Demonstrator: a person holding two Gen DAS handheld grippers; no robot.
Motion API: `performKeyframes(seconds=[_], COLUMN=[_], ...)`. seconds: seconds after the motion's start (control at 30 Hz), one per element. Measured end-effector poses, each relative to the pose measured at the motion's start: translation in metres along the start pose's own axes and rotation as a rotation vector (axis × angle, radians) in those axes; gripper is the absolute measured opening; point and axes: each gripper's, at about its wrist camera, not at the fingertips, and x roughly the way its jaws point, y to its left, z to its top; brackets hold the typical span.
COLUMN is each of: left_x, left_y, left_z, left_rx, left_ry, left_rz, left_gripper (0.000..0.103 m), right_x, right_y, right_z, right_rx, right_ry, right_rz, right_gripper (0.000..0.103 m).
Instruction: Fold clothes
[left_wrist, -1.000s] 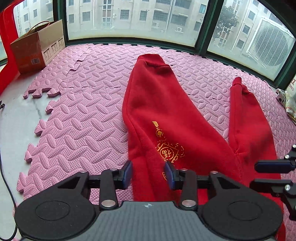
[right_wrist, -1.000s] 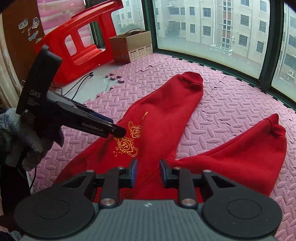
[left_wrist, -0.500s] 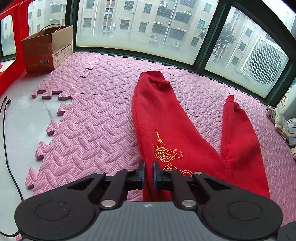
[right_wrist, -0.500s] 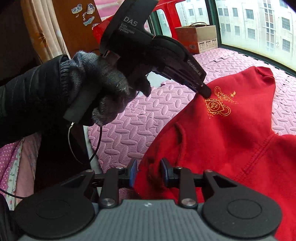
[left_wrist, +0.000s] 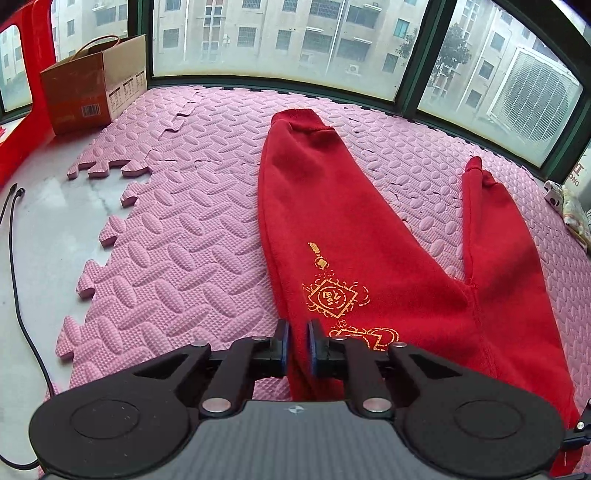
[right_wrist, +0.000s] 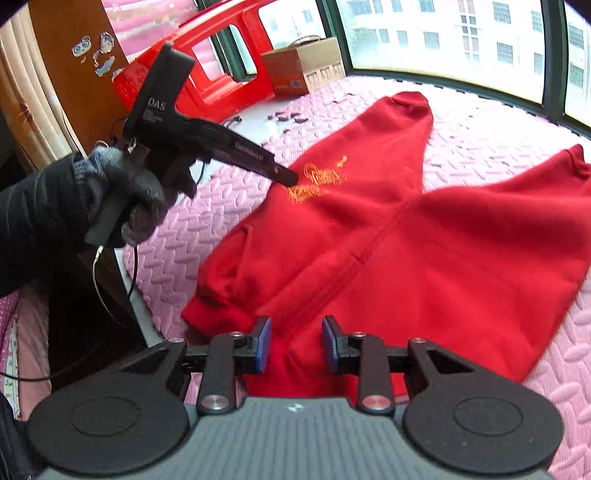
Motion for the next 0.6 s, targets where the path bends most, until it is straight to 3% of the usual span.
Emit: performKeyframes(seconds=[0.1,0.2,0.37,0.5,0.6], left_x=[0.001,-0.003,-0.021,-0.036,-0.042], left_y=[-0.001,-0.003,-0.016,-0.028,-0.042], left_z=[-0.001,0.000,0.005,0.010,0.012], left_rx=[0.002,0.008,0.038,0.051,0.071], left_ry=[0.007,0.005,-0.038,-0.078,-0.086], left_rz=[0.015,0.029,0.048,0.038,-0.015], left_gripper=[0.018,0.018,0.018,0.018,0.018], right_x=[-0.018,-0.041,-0.046,-0.031,-0.032], right_y=[0.001,-0.003,-0.025,-0.036,-0.034], right_z=[-0.016,-0.017,-0.014,-0.026,-0.035], right_rx=[0.001,0.038,0.089,0.127,0.125], right_ry=[0.003,-0.053,-0.126,-0.049,0.001], right_rz=[0.005,0.013,-0.117,-0.144,-0.132], right_gripper=[0.030,0.030,0.031,0.030,0.030])
